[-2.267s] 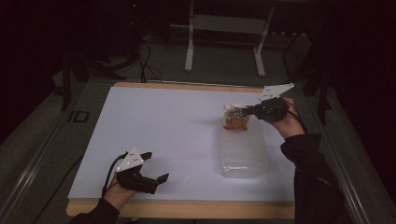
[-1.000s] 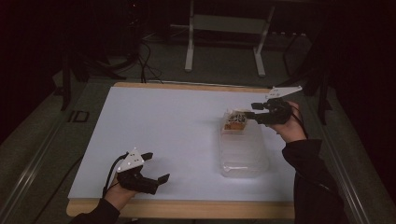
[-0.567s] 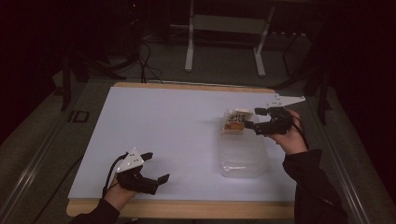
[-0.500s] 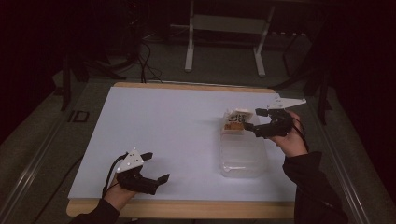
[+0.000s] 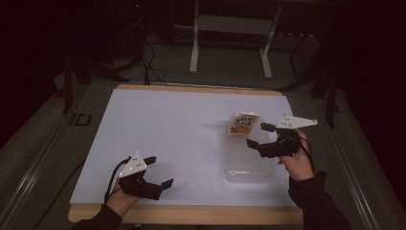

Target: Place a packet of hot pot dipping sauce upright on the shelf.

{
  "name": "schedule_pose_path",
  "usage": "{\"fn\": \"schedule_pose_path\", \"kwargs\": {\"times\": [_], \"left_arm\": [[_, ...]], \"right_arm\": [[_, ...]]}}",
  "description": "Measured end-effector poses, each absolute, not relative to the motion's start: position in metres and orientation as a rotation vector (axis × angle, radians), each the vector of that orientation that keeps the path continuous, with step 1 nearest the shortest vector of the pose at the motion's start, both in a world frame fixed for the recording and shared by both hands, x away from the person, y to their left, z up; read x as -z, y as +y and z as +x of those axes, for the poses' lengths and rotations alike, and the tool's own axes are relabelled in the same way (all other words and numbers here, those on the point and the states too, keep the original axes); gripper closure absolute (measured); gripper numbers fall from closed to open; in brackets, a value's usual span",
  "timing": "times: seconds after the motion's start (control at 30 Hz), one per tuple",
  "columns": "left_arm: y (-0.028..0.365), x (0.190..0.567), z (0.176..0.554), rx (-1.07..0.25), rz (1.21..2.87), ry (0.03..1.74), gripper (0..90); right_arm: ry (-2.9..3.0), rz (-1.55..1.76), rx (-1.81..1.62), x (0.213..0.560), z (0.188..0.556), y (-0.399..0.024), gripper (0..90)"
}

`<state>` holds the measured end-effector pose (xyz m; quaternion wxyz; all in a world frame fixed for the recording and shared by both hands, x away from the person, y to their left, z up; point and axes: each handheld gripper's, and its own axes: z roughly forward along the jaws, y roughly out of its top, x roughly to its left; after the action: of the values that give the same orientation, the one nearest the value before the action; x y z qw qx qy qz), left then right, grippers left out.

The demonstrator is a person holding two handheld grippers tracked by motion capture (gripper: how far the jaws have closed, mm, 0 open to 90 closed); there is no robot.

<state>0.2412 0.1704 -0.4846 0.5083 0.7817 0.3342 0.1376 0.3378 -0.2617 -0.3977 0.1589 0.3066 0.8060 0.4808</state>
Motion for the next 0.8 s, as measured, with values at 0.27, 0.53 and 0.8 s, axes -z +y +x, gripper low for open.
{"fn": "schedule_pose_path", "kwargs": {"times": [0.27, 0.53, 0.8], "left_arm": [[0.171, 0.484, 0.240, -0.339, 1.884, 0.799, 0.5], [0.171, 0.484, 0.240, -0.339, 1.884, 0.800, 0.5], [0.170, 0.484, 0.240, -0.340, 1.890, 0.793, 0.6]], "right_arm": [[2.318, 0.881, -1.385, 0.413, 0.320, -0.262, 13.9], [2.317, 0.903, -1.389, 0.422, 0.304, -0.266, 13.8], [2.322, 0.908, -1.374, 0.434, 0.283, -0.267, 13.5]]}}
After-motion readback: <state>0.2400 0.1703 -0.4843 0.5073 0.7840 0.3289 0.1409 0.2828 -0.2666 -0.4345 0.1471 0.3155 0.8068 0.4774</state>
